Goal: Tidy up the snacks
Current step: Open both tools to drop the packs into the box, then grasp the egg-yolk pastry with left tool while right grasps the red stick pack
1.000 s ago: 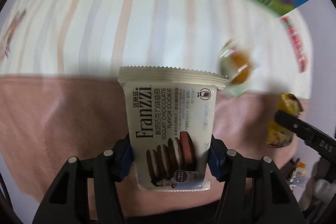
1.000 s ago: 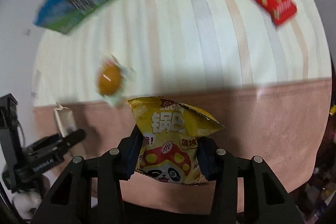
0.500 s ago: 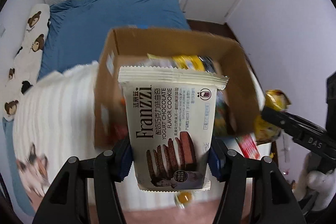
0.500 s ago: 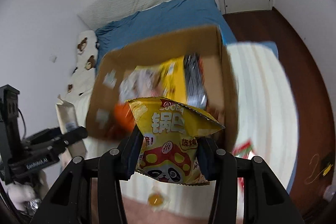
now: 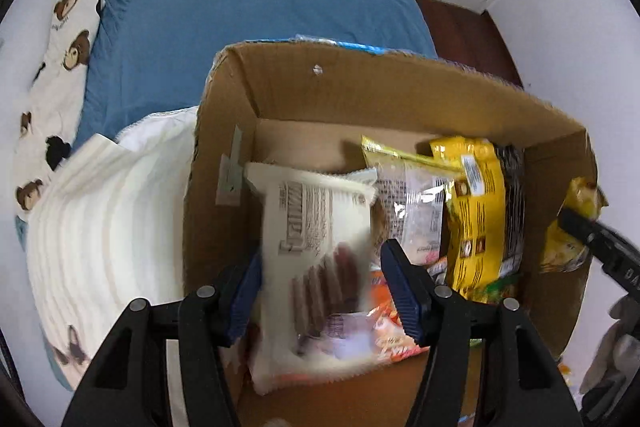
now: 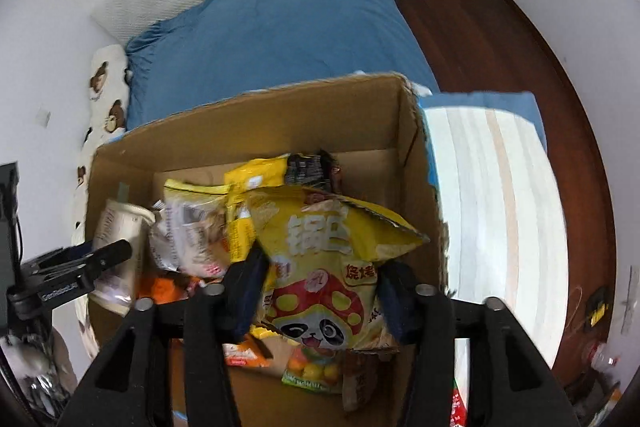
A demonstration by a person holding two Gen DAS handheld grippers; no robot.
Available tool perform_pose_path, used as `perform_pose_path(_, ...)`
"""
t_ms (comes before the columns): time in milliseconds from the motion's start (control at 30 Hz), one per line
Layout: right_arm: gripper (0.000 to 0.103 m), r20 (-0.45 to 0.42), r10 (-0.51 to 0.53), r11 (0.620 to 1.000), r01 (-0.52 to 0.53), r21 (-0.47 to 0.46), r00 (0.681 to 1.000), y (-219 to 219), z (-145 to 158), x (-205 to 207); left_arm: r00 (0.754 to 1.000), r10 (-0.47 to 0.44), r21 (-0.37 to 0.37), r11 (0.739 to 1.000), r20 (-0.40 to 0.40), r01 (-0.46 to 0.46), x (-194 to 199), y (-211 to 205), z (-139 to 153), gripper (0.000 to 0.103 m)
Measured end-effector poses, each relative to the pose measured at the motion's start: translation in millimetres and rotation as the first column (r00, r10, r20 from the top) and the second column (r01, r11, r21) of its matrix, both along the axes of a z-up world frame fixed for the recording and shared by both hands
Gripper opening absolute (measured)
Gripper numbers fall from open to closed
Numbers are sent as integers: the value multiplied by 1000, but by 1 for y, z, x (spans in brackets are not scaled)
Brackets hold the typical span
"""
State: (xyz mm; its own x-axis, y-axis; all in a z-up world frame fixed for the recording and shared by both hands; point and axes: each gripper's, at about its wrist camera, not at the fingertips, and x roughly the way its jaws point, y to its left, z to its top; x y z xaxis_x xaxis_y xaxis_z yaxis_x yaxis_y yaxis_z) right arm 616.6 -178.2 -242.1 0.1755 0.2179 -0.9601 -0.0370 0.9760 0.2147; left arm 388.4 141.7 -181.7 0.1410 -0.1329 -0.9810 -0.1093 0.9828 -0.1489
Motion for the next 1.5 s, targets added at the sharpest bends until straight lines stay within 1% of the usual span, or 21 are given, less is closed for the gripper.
perform_pose_path(33,78,-14,-8,1000,8,17,1000,-2,-4,2,1000,5,-7,1000,6,-5,1,1,-1,75)
perform_pose_path(100,84,-19,3,1000,-2,20,1000,0,-4,2,1000,22,-26,999,12,-22,3,3,-1,90)
perform_pose_path(167,87,-16,18,1000,-18,2,1000,4,-2,0,999,32,-36,999,21,-31,5,4,-1,92)
perform_pose_path(233,92,-22,26,1000,-26,-5,999,8,-3,-3,999,36,-30,999,21,-35,4,2,1,95)
perform_pose_path(400,97,-4,35,999,-35,-40,999,13,2,-10,999,28,-28,999,46,-26,-2,-2,4,95)
perform_pose_path(467,97,12,41,997,-40,-62,999,15,6,-14,998,19,-12,1000,66,-18,-7,-5,8,95)
perform_pose_path(533,97,37,45,995,-42,-94,998,16,11,-22,995,8,23,1000,96,-10,-14,-9,13,95)
perform_pose_path(667,97,68,43,991,-34,-127,997,17,16,-41,990,-11,60,998,142,2,-30,-17,23,95)
perform_pose_path(867,97,118,33,992,-18,-126,992,17,24,-78,976,-21,97,995,216,0,-64,-27,39,95)
perform_pose_path(933,97,138,35,993,-18,-119,990,17,30,-92,968,-25,120,993,251,-5,-78,-31,46,95)
perform_pose_path(1000,97,170,44,991,-21,-132,984,20,38,-105,958,-24,132,991,285,-15,-90,-34,54,95)
perform_pose_path(1200,97,273,33,992,1,-125,961,18,73,-148,930,-17,124,992,367,-31,-129,-40,81,95)
perform_pose_path(1333,97,319,33,993,5,-118,947,16,96,-175,909,-23,125,992,416,-32,-157,-45,99,95)
perform_pose_path(1500,97,360,38,993,4,-115,932,13,119,-205,888,-39,133,991,457,-25,-186,-52,118,95)
